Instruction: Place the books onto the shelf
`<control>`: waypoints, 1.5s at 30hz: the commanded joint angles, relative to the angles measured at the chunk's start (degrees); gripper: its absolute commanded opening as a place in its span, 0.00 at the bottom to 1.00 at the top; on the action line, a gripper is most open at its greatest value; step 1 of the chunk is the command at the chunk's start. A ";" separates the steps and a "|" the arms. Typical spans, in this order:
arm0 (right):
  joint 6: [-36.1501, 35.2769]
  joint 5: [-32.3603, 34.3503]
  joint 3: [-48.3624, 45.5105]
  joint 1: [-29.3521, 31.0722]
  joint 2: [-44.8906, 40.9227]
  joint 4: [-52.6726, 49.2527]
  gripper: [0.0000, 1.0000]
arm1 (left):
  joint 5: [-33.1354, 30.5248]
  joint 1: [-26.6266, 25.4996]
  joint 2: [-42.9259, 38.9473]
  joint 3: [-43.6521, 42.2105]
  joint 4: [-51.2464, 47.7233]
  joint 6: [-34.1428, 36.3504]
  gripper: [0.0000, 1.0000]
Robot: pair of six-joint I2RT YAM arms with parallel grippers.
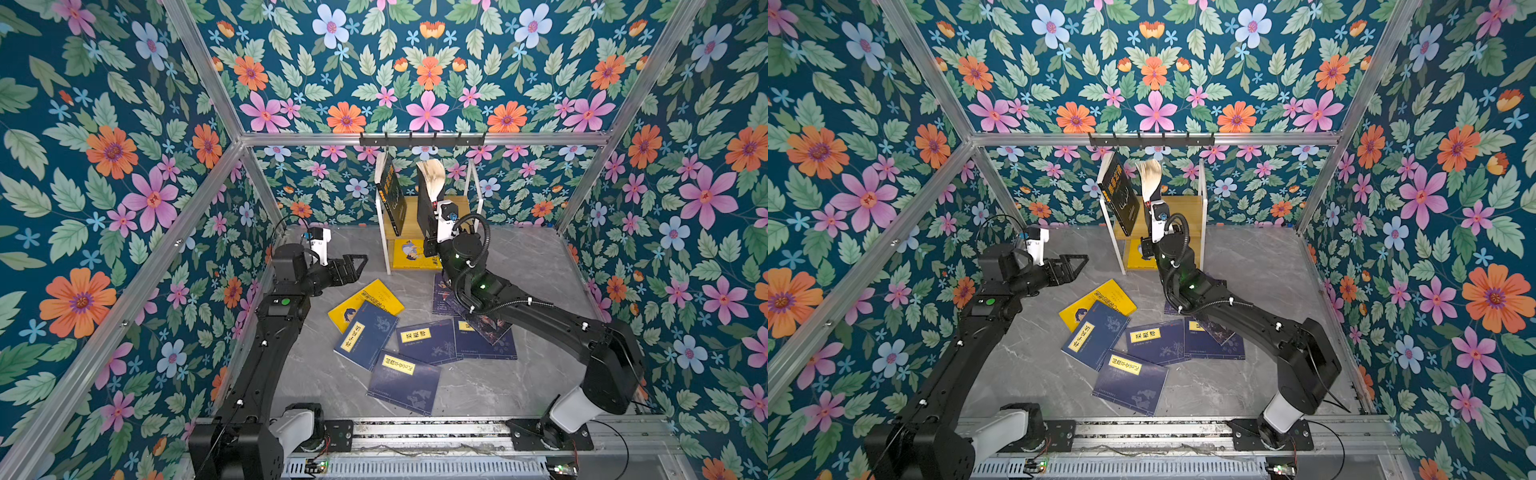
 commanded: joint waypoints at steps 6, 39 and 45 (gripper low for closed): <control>1.39 -2.46 14.00 -2.09 12.75 4.38 0.01 | -1.52 -0.21 -0.72 0.46 -0.32 2.36 1.00; 10.71 -13.06 19.17 -4.95 21.76 1.70 0.39 | -5.92 -1.04 0.50 4.06 -4.88 10.86 1.00; 11.20 -14.55 16.43 -5.12 19.90 1.38 0.40 | -5.95 -0.96 0.88 4.19 -5.07 10.92 1.00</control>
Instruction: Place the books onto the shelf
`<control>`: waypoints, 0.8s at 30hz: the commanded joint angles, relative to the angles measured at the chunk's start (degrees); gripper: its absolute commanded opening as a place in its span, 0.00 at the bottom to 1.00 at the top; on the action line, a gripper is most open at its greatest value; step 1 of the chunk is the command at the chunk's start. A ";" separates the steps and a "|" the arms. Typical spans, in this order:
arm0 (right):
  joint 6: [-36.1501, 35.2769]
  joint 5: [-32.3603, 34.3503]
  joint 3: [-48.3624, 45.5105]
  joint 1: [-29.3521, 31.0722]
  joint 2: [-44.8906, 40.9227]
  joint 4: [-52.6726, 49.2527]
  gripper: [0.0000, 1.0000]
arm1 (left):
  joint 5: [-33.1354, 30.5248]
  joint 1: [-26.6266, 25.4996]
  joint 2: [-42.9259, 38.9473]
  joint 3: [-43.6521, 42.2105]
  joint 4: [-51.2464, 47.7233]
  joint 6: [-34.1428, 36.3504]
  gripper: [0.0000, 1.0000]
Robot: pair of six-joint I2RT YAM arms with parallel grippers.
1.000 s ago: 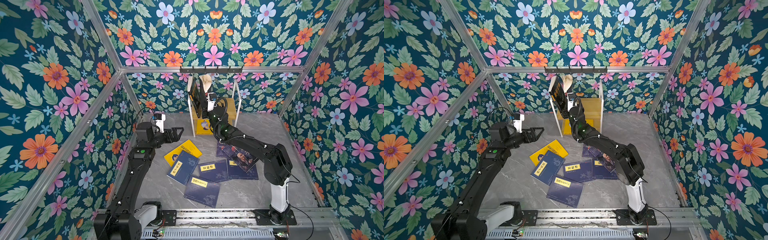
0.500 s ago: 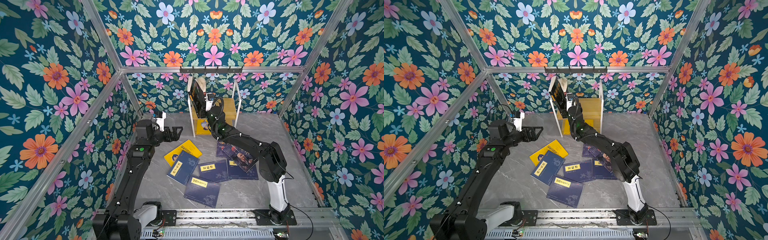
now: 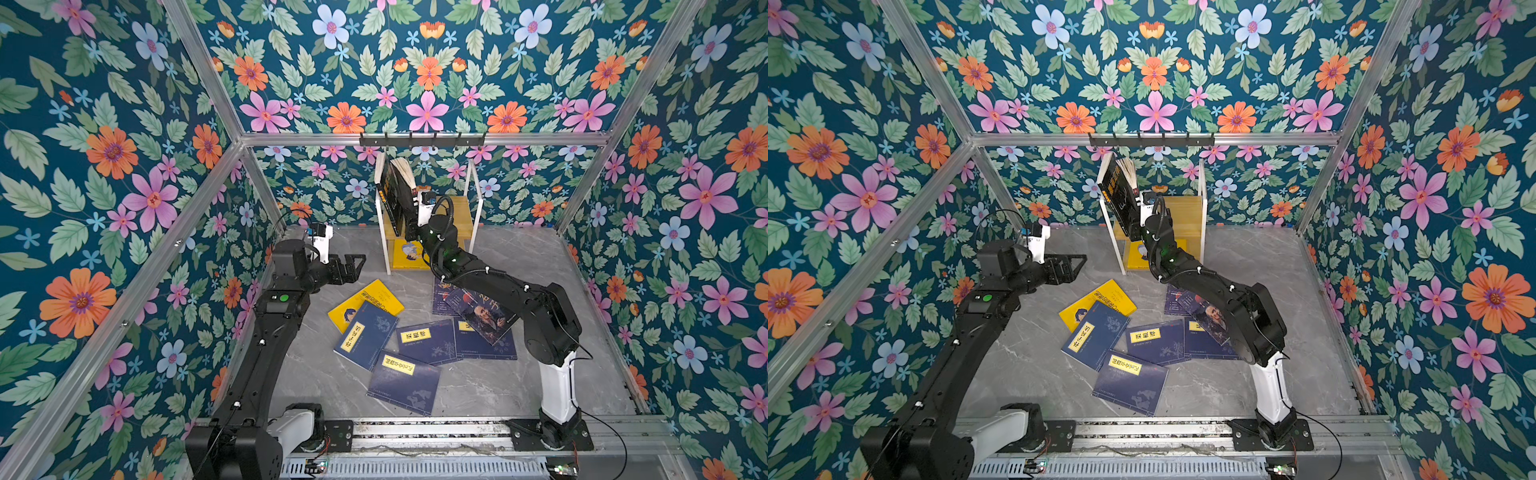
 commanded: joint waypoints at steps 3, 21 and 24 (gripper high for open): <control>2.05 -2.27 -0.67 -0.16 -0.78 2.07 0.33 | 0.62 0.09 0.24 -0.38 1.41 -0.31 1.00; 3.76 -3.20 7.45 -0.15 4.34 -0.71 0.29 | 0.94 -0.37 -0.48 -0.54 1.17 0.31 1.00; 2.97 -6.10 6.80 -0.05 3.48 -1.27 0.39 | 0.17 -0.41 -0.31 -0.53 0.87 0.82 1.00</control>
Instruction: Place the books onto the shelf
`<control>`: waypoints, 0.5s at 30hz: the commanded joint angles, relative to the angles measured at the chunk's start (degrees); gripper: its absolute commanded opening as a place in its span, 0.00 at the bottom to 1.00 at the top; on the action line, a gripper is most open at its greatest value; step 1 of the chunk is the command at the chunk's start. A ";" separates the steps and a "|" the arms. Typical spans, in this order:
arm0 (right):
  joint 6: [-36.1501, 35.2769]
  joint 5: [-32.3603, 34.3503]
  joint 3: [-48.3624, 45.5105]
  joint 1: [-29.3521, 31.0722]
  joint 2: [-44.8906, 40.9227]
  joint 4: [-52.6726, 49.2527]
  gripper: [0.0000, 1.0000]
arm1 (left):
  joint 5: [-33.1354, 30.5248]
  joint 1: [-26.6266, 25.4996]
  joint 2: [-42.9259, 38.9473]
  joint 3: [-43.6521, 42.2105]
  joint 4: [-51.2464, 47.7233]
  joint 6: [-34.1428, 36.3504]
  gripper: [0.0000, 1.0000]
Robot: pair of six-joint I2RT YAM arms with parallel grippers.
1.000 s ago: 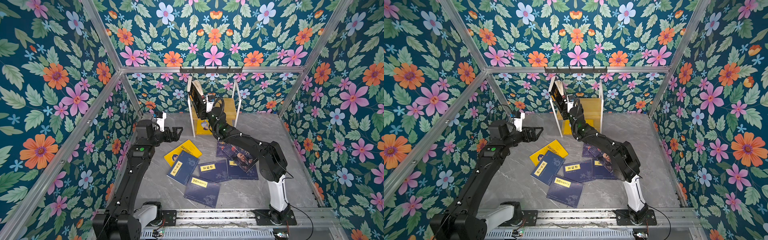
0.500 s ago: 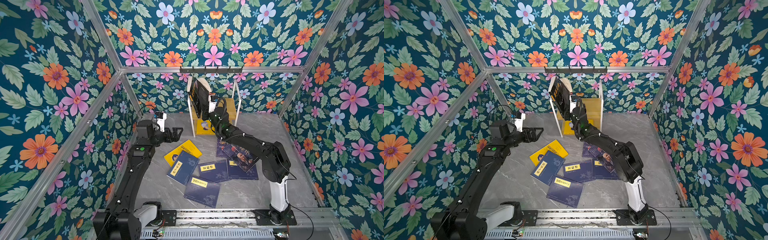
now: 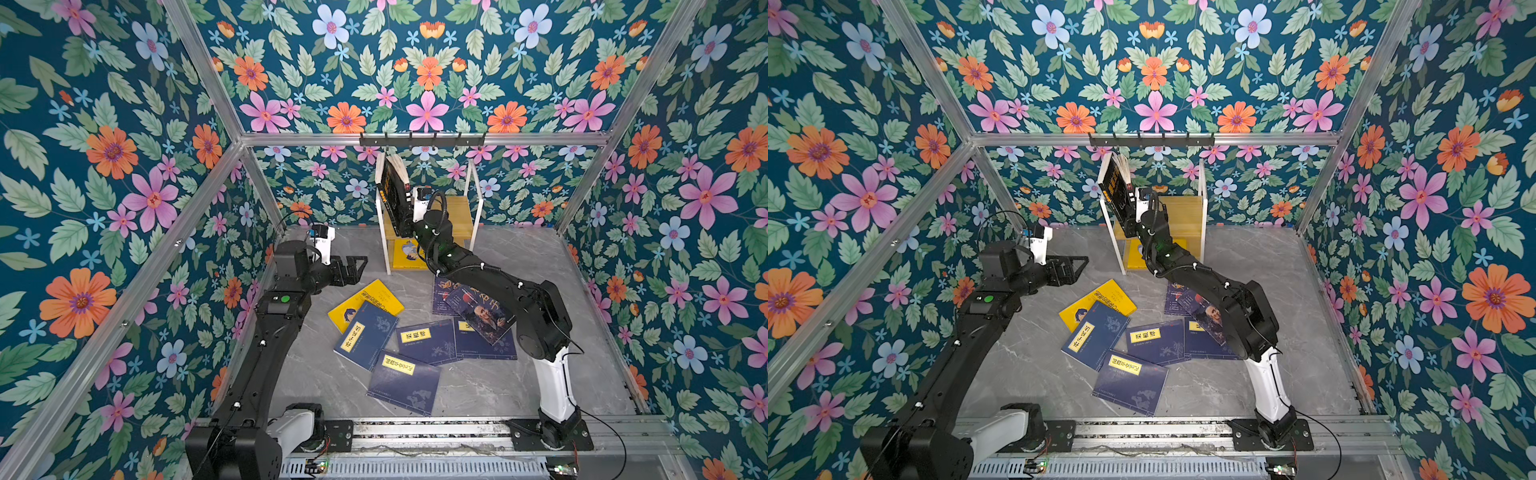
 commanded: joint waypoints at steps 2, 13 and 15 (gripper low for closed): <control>0.09 -4.63 -2.77 -0.03 -2.15 3.87 0.42 | 0.46 0.07 0.00 -0.01 1.14 0.57 1.00; -0.98 -22.35 -13.22 -1.51 -9.08 8.80 0.57 | 0.61 0.42 0.11 -0.01 1.25 0.16 1.00; -0.97 -23.86 -14.74 -1.83 -10.43 8.61 0.57 | 0.52 0.42 0.12 -0.18 1.28 0.34 1.00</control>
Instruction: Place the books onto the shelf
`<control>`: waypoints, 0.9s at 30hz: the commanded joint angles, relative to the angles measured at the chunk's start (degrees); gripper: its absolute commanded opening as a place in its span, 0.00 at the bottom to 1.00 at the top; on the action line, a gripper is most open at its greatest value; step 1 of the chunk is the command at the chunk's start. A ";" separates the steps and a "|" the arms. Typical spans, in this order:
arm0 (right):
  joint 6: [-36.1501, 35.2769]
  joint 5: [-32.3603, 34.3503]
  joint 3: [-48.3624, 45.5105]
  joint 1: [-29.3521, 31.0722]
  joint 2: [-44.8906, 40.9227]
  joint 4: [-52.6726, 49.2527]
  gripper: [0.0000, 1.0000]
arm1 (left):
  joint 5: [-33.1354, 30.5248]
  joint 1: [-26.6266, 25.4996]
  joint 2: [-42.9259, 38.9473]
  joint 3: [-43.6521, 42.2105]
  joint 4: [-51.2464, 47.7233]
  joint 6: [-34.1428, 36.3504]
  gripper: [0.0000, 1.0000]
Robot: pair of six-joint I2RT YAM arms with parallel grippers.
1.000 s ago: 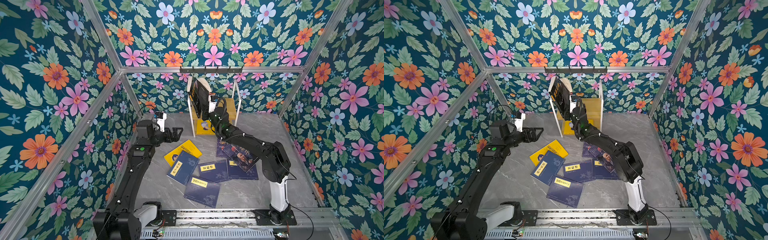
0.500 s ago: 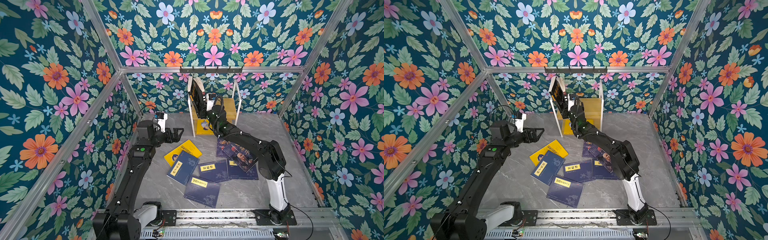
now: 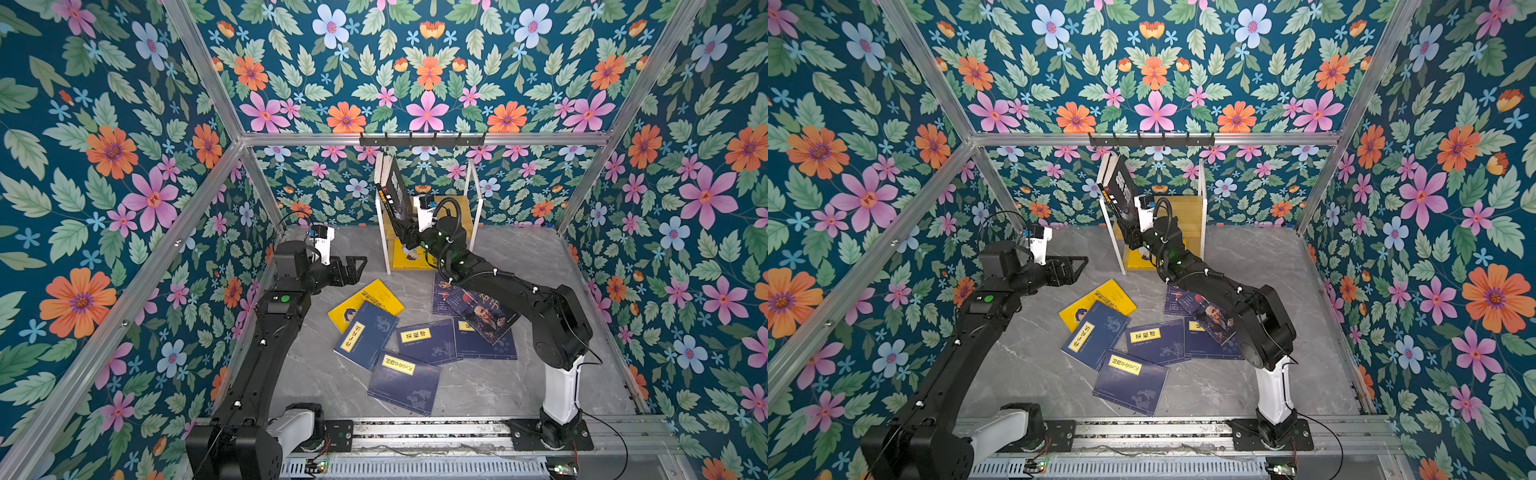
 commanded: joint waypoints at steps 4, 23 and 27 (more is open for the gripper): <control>-1.05 -4.17 -3.66 -0.57 -4.05 1.61 0.55 | 0.94 0.22 -0.10 -0.16 1.52 0.01 1.00; 0.78 16.16 8.44 -4.11 5.16 -14.61 0.03 | 0.57 0.44 0.04 -0.23 1.34 0.23 1.00; 0.95 15.73 13.07 -4.04 8.56 -17.16 0.03 | 1.11 0.49 -0.03 -0.36 1.81 -0.26 1.00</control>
